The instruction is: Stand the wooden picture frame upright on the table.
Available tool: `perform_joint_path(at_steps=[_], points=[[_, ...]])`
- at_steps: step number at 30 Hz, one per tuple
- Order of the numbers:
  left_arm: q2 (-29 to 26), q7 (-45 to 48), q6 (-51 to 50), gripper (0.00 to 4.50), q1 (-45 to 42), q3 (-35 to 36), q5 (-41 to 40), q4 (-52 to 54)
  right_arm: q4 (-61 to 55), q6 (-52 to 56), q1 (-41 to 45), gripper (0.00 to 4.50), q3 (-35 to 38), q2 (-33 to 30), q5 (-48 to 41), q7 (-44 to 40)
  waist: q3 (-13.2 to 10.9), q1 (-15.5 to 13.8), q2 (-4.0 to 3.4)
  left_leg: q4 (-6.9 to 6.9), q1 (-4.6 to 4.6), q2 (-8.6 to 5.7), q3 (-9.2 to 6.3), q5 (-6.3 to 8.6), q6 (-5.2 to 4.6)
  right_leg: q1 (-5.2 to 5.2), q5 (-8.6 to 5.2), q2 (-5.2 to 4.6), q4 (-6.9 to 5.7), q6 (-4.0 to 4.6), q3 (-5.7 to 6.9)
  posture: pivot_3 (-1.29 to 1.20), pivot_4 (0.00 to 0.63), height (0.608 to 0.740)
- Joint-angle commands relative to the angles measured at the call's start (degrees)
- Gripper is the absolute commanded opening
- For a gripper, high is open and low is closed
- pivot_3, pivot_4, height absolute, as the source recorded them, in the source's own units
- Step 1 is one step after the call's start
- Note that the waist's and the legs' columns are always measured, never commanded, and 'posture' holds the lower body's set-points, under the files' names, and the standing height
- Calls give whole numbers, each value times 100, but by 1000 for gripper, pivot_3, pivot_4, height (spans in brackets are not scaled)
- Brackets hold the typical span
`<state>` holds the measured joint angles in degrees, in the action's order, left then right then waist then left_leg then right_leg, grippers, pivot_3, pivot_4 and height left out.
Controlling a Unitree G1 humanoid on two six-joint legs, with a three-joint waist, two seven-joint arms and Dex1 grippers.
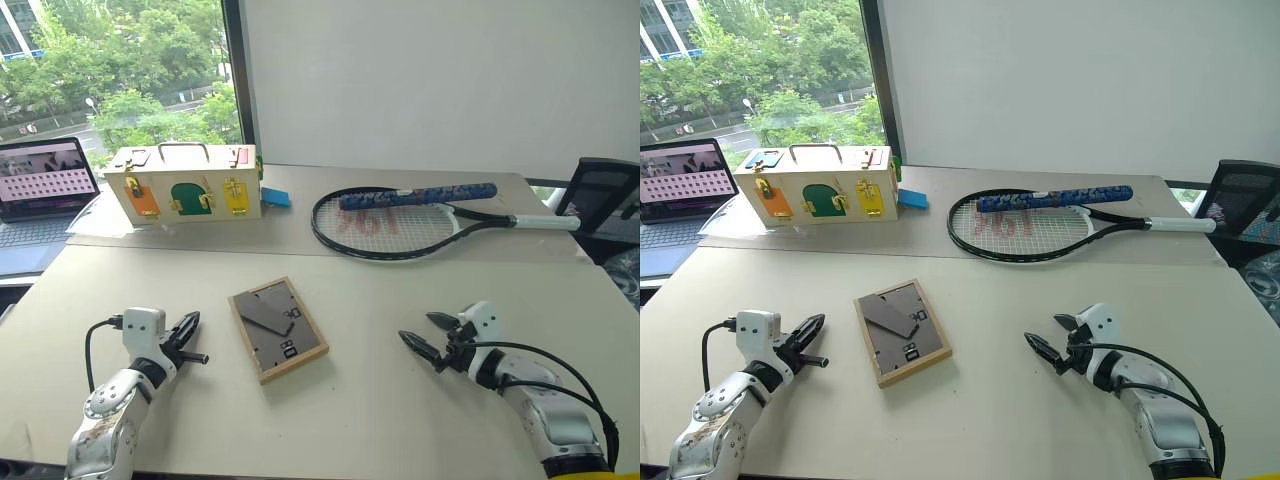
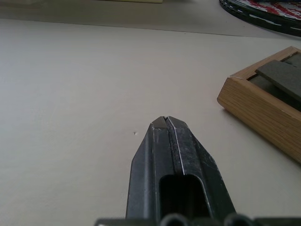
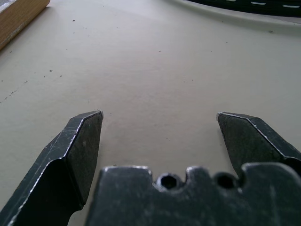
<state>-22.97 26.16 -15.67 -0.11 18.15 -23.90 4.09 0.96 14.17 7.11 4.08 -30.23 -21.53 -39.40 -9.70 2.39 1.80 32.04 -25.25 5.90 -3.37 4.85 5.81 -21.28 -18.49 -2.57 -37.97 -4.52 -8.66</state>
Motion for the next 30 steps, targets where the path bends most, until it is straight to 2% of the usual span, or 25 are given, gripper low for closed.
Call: perform_joint_path(at_steps=[1,4,8,13,17,21,23,24,27,28,30], points=[[-330,409,-204,18,-79,169,-342,237,-212,-40,141,4500,289,-161,-205,-275,0,0,0,0,0,0,0,0,0,0,0,0,0,0,0,0,150,740],[-975,1158,-563,18,-289,432,-930,418,-465,150,331,4500,313,-523,-513,-897,-3,8,0,-1,-7,1,-1,0,0,-10,0,1,-4,0,0,0,150,740],[-1796,1972,-1075,18,-311,556,-1384,528,-963,606,632,4500,-103,-1164,-419,-1473,-2,9,-1,-4,-6,1,1,0,1,-10,-3,-1,2,-1,0,0,150,740],[-2639,2530,-1601,18,-329,807,-1681,634,-1620,1481,1241,4500,-272,-1647,-848,-1942,-2,53,-1,-20,-12,4,4,1,1,-34,-12,1,-5,12,-2,0,150,740],[-2930,2682,-1715,18,-286,901,-1655,636,-1847,1921,1571,4500,-395,-1871,-983,-2182,-2,7,0,-19,-54,4,5,1,1,-75,-10,0,-5,16,-1,0,150,740],[-2902,2676,-1841,18,-173,930,-1753,811,-1692,2149,1892,4500,-576,-1767,-957,-2210,-3,5,0,-17,-69,4,6,1,1,-91,4,0,-7,40,-1,0,150,740],[-2863,2671,-1887,0,-12,930,-1752,936,-1474,2112,2046,3981,-730,-1645,-806,-2177,-4,7,2,-16,-71,5,5,1,0,-94,5,0,-7,41,-1,0,150,740],[-2844,2669,-1855,0,83,922,-1697,976,-1414,2072,2101,3870,-820,-1602,-728,-2180,-4,14,2,-16,-71,5,6,1,1,-96,6,0,-7,42,-1,0,150,740],[-2767,2643,-1755,0,310,906,-1568,1033,-1278,1863,2246,2816,-1105,-1403,-432,-2139,-4,28,2,-16,-72,5,7,1,0,-98,6,0,-8,43,-1,0,150,740],[-2761,2639,-1743,0,359,896,-1540,1052,-1235,1833,2286,2320,-1165,-1330,-365,-2117,-4,24,2,-17,-72,5,7,1,0,-99,6,1,-9,43,-1,0,150,740],[-2728,2608,-1692,0,419,845,-1457,1068,-1136,1699,2352,1703,-1333,-1208,-164,-2113,-4,20,2,-17,-75,6,6,1,0,-101,7,1,-9,44,-1,0,150,740]])
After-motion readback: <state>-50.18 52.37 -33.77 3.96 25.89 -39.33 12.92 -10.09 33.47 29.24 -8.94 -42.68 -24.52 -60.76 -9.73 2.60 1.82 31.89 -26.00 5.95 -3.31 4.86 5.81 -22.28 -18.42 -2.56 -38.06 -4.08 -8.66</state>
